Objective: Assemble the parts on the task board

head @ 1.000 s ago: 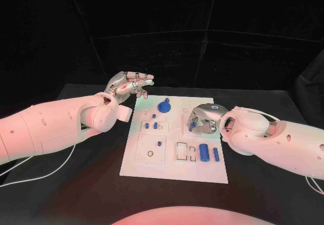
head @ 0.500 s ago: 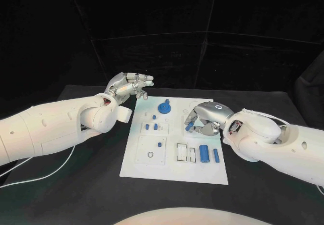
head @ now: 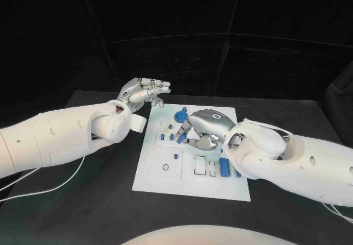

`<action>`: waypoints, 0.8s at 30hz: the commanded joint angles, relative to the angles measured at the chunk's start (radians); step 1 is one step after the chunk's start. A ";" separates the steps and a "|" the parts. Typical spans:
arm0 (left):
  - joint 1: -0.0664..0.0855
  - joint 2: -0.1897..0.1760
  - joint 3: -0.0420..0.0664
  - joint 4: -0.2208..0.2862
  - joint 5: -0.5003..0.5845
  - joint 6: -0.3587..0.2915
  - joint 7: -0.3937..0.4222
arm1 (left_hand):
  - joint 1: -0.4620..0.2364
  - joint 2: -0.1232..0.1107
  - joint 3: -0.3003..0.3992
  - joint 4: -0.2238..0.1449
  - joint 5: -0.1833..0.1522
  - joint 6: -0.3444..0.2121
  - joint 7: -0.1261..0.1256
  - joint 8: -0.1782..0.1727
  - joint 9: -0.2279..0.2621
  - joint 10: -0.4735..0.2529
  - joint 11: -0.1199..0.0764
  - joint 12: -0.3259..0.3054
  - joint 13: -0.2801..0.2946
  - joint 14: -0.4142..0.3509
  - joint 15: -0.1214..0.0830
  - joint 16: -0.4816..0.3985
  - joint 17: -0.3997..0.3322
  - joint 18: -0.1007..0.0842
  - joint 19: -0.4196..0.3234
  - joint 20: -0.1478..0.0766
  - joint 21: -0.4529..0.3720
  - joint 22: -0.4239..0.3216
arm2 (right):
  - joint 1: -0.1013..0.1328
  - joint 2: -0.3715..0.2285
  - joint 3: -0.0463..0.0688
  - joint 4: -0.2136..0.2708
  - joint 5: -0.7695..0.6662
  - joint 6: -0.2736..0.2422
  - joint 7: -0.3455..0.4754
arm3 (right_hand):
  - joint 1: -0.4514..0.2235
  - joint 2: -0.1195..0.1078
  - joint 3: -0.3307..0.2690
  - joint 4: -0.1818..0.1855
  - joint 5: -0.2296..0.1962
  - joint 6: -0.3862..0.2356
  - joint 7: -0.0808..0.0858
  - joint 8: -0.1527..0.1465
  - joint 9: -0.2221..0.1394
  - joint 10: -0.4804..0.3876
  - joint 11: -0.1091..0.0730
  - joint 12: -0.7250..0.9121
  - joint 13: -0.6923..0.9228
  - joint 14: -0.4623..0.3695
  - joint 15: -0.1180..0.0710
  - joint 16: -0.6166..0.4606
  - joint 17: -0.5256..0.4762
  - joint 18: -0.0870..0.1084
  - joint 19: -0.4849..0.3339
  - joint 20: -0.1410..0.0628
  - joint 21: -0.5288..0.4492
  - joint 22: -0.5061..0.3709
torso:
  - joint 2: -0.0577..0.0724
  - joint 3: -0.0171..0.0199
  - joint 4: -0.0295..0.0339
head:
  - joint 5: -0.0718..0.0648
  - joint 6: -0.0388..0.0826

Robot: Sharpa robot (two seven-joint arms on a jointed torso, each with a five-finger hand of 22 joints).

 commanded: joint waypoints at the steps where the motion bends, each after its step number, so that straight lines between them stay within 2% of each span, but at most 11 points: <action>1: 0.002 0.004 0.001 0.000 0.003 0.011 0.005 | 0.000 0.007 -0.005 0.001 0.004 -0.002 0.006 0.005 -0.001 -0.002 0.002 0.005 0.001 -0.007 0.001 -0.004 -0.001 0.014 -0.004 0.001 -0.007 -0.001 | -0.001 0.042 -0.004 -0.024 0.013 0.032 0.044 | -0.010 0.000 0.008 0.000 0.004 -0.003 0.007 -0.007 -0.001 0.008 -0.004 -0.005 0.001 0.006 0.000 0.004 -0.002 -0.012 -0.001 0.004 0.002 -0.001 | 0.000 -0.0014 0.0037 | 0.005 -0.005; 3: 0.002 0.005 0.001 0.000 0.003 0.011 0.005 | 0.000 0.007 -0.005 0.001 0.004 -0.002 0.006 0.005 -0.001 -0.002 0.002 0.005 0.001 -0.007 0.001 -0.004 -0.001 0.014 -0.004 0.001 -0.007 -0.001 | -0.004 0.067 -0.012 -0.037 0.017 0.047 0.052 | -0.012 -0.001 0.012 -0.002 0.005 -0.005 0.008 -0.007 -0.002 0.006 -0.003 -0.006 0.001 0.006 0.001 0.004 -0.003 -0.011 -0.002 0.004 0.001 -0.002 | 0.000 -0.0001 0.0011 | 0.013 -0.007; 6: 0.003 0.006 0.001 -0.001 0.003 0.011 0.005 | 0.000 0.007 -0.005 0.001 0.004 -0.002 0.006 0.005 -0.001 -0.002 0.002 0.005 0.001 -0.007 0.001 -0.004 -0.001 0.014 -0.004 0.001 -0.007 -0.001 | -0.009 0.098 -0.024 -0.058 0.021 0.070 0.062 | -0.014 -0.002 0.015 -0.003 0.005 -0.006 0.009 -0.007 -0.002 0.005 -0.002 -0.007 0.001 0.005 0.001 0.003 -0.004 -0.011 -0.002 0.005 0.001 -0.002 | 0.001 0.0003 0.0006 | 0.021 -0.012; 10: 0.004 0.008 0.001 -0.001 0.003 0.011 0.005 | 0.000 0.007 -0.005 0.001 0.004 -0.002 0.006 0.005 -0.001 -0.002 0.002 0.005 0.001 -0.007 0.001 -0.004 -0.001 0.014 -0.004 0.001 -0.007 -0.001 | -0.021 0.130 -0.034 -0.087 0.024 0.102 0.069 | -0.018 -0.004 0.018 -0.005 0.006 -0.008 0.010 -0.008 -0.002 0.003 -0.001 -0.008 0.001 0.005 0.002 0.003 -0.006 -0.011 -0.004 0.005 0.001 -0.003 | -0.001 -0.0004 -0.0006 | 0.029 -0.017; 18: 0.004 0.010 0.001 -0.001 0.003 0.012 0.005 | 0.000 0.007 -0.005 0.001 0.004 -0.002 0.006 0.005 -0.001 -0.002 0.002 0.005 0.001 -0.007 0.001 -0.004 -0.001 0.014 -0.004 0.001 -0.007 -0.001 | -0.034 0.155 -0.040 -0.120 0.015 0.143 0.066 | -0.020 -0.005 0.020 -0.006 0.006 -0.009 0.010 -0.008 -0.002 0.002 -0.001 -0.008 0.001 0.004 0.002 0.002 -0.008 -0.011 -0.005 0.006 0.000 -0.004 | 0.000 0.0010 0.0011 | 0.035 -0.022; 24: 0.004 0.011 0.001 -0.002 0.003 0.012 0.005 | 0.000 0.007 -0.005 0.001 0.004 -0.002 0.006 0.005 -0.001 -0.002 0.002 0.005 0.001 -0.007 0.001 -0.004 -0.001 0.014 -0.004 0.001 -0.007 -0.001 | -0.038 0.159 -0.042 -0.126 0.005 0.156 0.065 | -0.020 -0.006 0.021 -0.008 0.006 -0.009 0.010 -0.007 -0.002 0.002 -0.001 -0.008 0.001 0.004 0.002 0.002 -0.008 -0.011 -0.005 0.006 0.000 -0.004 | 0.000 0.0017 -0.0005 | 0.038 -0.023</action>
